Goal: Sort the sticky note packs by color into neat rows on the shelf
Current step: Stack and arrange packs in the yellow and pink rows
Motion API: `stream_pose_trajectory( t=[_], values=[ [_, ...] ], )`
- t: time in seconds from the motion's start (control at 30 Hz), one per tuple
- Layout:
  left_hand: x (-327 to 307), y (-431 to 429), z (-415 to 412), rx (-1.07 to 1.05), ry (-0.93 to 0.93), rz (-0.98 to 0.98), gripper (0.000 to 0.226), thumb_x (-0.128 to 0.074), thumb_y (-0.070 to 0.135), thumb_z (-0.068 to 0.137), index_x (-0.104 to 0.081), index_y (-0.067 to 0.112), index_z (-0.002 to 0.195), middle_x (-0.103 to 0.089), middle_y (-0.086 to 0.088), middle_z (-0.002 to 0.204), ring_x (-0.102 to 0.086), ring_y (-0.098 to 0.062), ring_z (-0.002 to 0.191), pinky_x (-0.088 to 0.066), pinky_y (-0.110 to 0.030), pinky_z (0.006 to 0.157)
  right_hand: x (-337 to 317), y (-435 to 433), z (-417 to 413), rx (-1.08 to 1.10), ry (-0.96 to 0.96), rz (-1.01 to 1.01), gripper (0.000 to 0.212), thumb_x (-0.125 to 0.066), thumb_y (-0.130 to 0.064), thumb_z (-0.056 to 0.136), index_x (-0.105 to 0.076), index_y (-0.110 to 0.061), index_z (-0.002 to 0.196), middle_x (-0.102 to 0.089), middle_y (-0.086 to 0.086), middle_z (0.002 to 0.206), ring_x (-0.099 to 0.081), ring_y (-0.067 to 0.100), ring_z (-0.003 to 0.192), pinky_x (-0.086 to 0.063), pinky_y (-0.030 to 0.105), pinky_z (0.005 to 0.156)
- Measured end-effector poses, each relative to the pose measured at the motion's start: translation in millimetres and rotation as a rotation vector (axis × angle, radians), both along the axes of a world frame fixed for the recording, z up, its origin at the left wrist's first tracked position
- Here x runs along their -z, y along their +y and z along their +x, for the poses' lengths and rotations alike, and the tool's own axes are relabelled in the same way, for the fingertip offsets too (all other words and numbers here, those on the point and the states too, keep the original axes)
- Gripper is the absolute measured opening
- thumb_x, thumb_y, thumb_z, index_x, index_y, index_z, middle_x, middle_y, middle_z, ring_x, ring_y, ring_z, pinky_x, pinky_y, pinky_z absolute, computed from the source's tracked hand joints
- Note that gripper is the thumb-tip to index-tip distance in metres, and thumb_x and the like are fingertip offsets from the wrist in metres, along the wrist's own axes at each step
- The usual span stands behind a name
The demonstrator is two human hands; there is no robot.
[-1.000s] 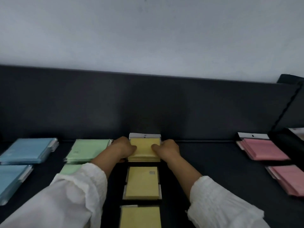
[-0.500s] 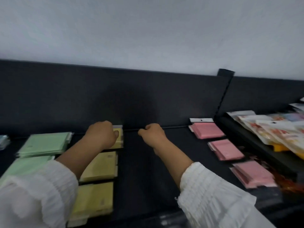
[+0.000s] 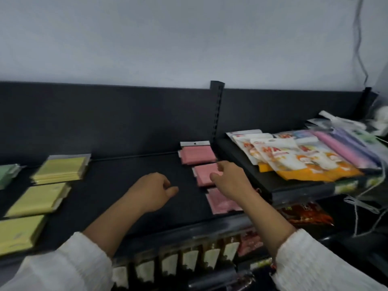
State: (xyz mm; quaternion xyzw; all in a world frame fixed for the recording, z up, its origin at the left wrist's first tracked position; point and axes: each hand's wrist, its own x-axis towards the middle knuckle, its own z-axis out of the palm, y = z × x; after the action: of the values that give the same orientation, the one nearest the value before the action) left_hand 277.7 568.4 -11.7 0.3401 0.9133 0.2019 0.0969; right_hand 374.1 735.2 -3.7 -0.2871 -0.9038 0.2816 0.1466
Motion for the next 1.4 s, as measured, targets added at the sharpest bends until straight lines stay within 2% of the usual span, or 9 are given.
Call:
stream_pose_trajectory(
  t=[0.17,0.27,0.37,0.47,0.63,0.9,1.1,1.23,1.4],
  values=[
    [22,43,38,-0.023,-0.084,-0.008,0.052,-0.041,0.055,0.091,-0.057,0.015,0.121,-0.060,-0.003,0.120,-0.057,-0.019,0.104,-0.047,-0.033,0.090,24,47,31,-0.031,-0.101,-0.057,0.041,-0.047,-0.020,0.091,-0.045,-0.005,0.129,-0.048,0.019,0.130,-0.052,0.034,0.111,-0.045,0.034,0.085],
    [33,63,52,-0.057,-0.122,0.003,0.055,-0.036,0.059,0.090,-0.061,0.011,0.098,-0.064,-0.004,0.092,-0.059,-0.020,0.083,-0.048,-0.033,0.073,33,58,39,-0.027,-0.152,-0.083,0.037,-0.044,-0.018,0.092,-0.044,-0.004,0.126,-0.051,0.018,0.123,-0.053,0.033,0.107,-0.042,0.030,0.076],
    [39,78,62,-0.114,-0.102,0.027,0.050,-0.036,0.058,0.091,-0.057,0.013,0.083,-0.060,-0.004,0.080,-0.058,-0.020,0.076,-0.045,-0.032,0.065,37,58,43,-0.041,-0.211,-0.061,0.041,-0.042,-0.023,0.095,-0.037,-0.004,0.131,-0.050,0.018,0.126,-0.051,0.032,0.111,-0.043,0.032,0.081],
    [41,91,76,-0.137,-0.013,0.092,0.042,-0.040,0.049,0.093,-0.058,0.012,0.091,-0.064,-0.007,0.088,-0.059,-0.023,0.081,-0.048,-0.033,0.071,42,53,43,-0.049,-0.250,-0.036,0.046,-0.040,-0.031,0.097,-0.033,-0.005,0.135,-0.051,0.018,0.129,-0.050,0.032,0.116,-0.046,0.036,0.091],
    [44,102,93,-0.192,0.130,0.093,0.031,-0.046,0.036,0.094,-0.054,0.010,0.107,-0.064,-0.011,0.106,-0.060,-0.025,0.093,-0.047,-0.033,0.075,42,46,48,-0.056,-0.156,-0.046,0.039,-0.048,-0.030,0.094,-0.039,-0.008,0.126,-0.056,0.012,0.121,-0.055,0.026,0.106,-0.040,0.027,0.072],
    [44,86,84,-0.304,-0.306,0.553,0.043,-0.067,0.009,0.079,-0.051,0.014,0.120,-0.057,-0.002,0.116,-0.059,-0.014,0.095,-0.051,-0.026,0.082,48,34,33,-0.012,0.177,-0.598,0.056,-0.063,0.006,0.074,-0.048,-0.022,0.121,-0.048,0.006,0.126,-0.052,0.018,0.103,-0.047,0.022,0.067],
    [30,45,69,-0.259,0.003,0.729,0.047,-0.053,-0.001,0.087,-0.046,0.029,0.122,-0.035,0.005,0.115,-0.042,0.007,0.089,-0.033,-0.008,0.083,35,-2,24,-0.311,0.429,-0.559,0.065,-0.048,0.021,0.077,-0.044,-0.020,0.127,-0.046,-0.002,0.119,-0.049,0.001,0.095,-0.046,0.003,0.065],
    [43,31,70,-0.243,0.002,0.553,0.043,-0.045,0.005,0.092,-0.038,0.027,0.129,-0.052,0.009,0.100,-0.055,-0.004,0.091,-0.042,-0.006,0.067,55,-10,15,-0.352,0.300,-0.523,0.061,-0.046,0.016,0.081,-0.040,-0.022,0.129,-0.048,0.006,0.125,-0.051,0.006,0.099,-0.046,0.012,0.072],
    [60,29,66,-0.296,0.100,0.383,0.054,-0.041,0.005,0.091,-0.027,0.022,0.140,-0.062,-0.003,0.102,-0.054,-0.011,0.082,-0.041,-0.020,0.071,59,-10,7,-0.343,0.181,-0.489,0.071,-0.042,0.014,0.085,-0.024,-0.023,0.143,-0.046,0.005,0.131,-0.046,0.010,0.106,-0.039,0.015,0.082]
  ],
)
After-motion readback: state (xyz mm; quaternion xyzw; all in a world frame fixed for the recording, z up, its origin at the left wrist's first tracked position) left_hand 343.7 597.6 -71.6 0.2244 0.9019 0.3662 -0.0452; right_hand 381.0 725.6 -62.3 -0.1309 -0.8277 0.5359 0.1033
